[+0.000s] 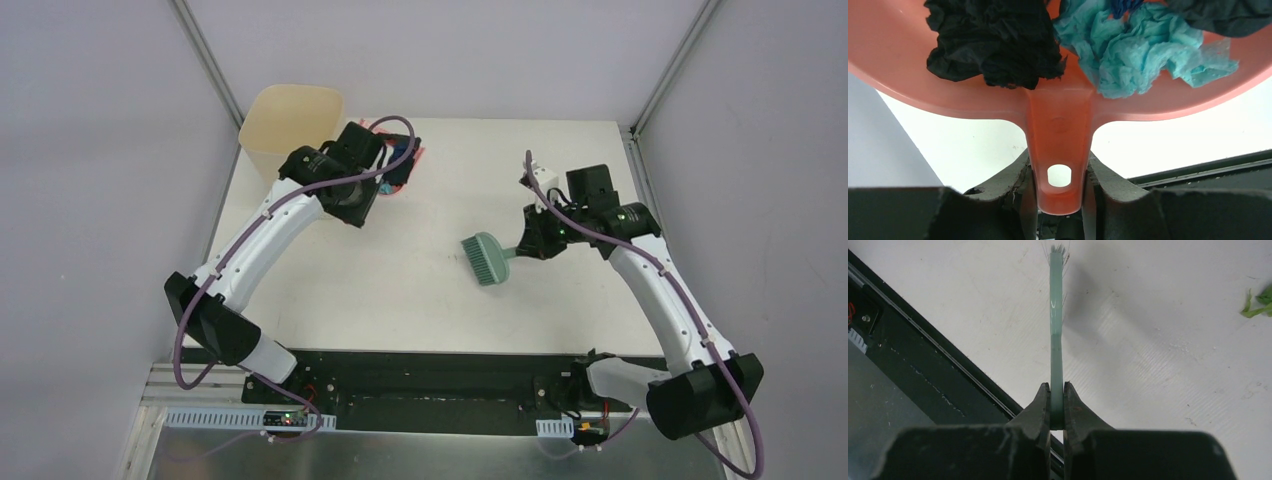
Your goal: Sweep away the paper scraps from the table
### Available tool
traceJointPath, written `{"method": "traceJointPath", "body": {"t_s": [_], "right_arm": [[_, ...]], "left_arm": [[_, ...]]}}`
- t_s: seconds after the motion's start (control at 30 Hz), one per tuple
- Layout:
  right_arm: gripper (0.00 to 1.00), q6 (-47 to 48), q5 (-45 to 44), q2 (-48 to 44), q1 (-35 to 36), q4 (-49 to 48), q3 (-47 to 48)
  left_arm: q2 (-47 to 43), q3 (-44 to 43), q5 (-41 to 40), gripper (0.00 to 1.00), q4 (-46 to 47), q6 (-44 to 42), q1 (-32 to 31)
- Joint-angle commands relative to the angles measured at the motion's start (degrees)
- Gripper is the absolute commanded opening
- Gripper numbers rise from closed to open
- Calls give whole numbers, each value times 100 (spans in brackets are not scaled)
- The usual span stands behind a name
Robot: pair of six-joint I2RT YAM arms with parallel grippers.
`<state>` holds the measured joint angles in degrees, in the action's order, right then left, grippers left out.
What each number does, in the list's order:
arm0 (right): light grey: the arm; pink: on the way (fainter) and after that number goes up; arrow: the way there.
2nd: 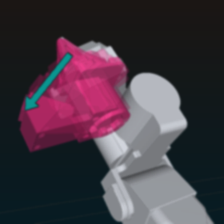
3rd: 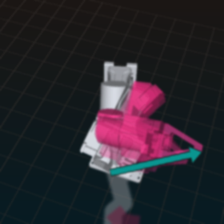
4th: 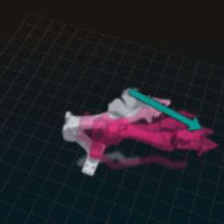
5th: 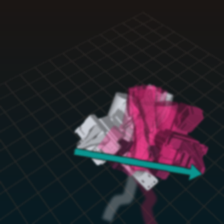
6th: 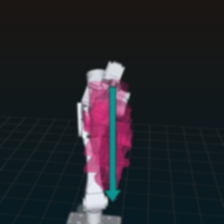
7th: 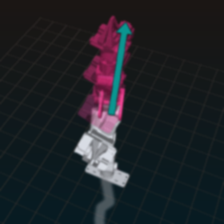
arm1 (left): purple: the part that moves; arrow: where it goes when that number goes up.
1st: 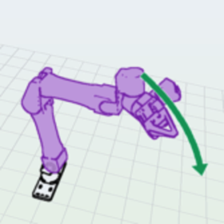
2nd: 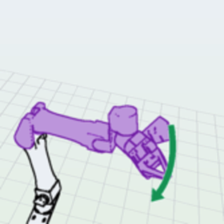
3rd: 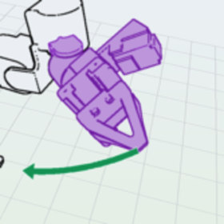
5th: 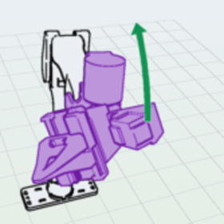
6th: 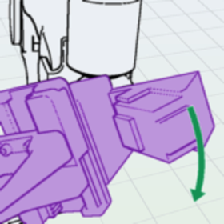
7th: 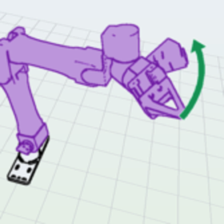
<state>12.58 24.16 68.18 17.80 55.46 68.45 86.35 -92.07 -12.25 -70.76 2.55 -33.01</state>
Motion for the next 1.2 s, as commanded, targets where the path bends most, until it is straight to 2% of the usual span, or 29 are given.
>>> {"method": "traceJointPath", "body": {"t_s": [0.0, 0.23, 0.53, 0.73, 0.9, 1.0, 1.17], "right_arm": [[0, 145, 761, -397, -136, -598, -377], [0, -89, 680, -520, -273, -878, -715], [0, -203, 915, -768, -442, -1031, -976], [0, -230, 1073, -937, -535, -1099, -1121], [0, -447, 1322, -841, -821, -1078, -972], [0, -580, 1678, -682, -990, -925, -818], [0, -579, 1681, -769, -1064, -808, -819]], "left_arm": [[12, -780, -298, 0, -46, 180, 84], [391, -1645, -370, 0, -198, 203, 334], [759, -2335, -307, 0, -318, 158, 1119], [729, -2491, -125, 0, -244, 88, 1661], [829, -2608, -147, 0, -221, 35, 2350], [785, -2391, -214, 0, -64, -35, 2575], [649, -1995, -365, 0, 112, -118, 2809]]}}
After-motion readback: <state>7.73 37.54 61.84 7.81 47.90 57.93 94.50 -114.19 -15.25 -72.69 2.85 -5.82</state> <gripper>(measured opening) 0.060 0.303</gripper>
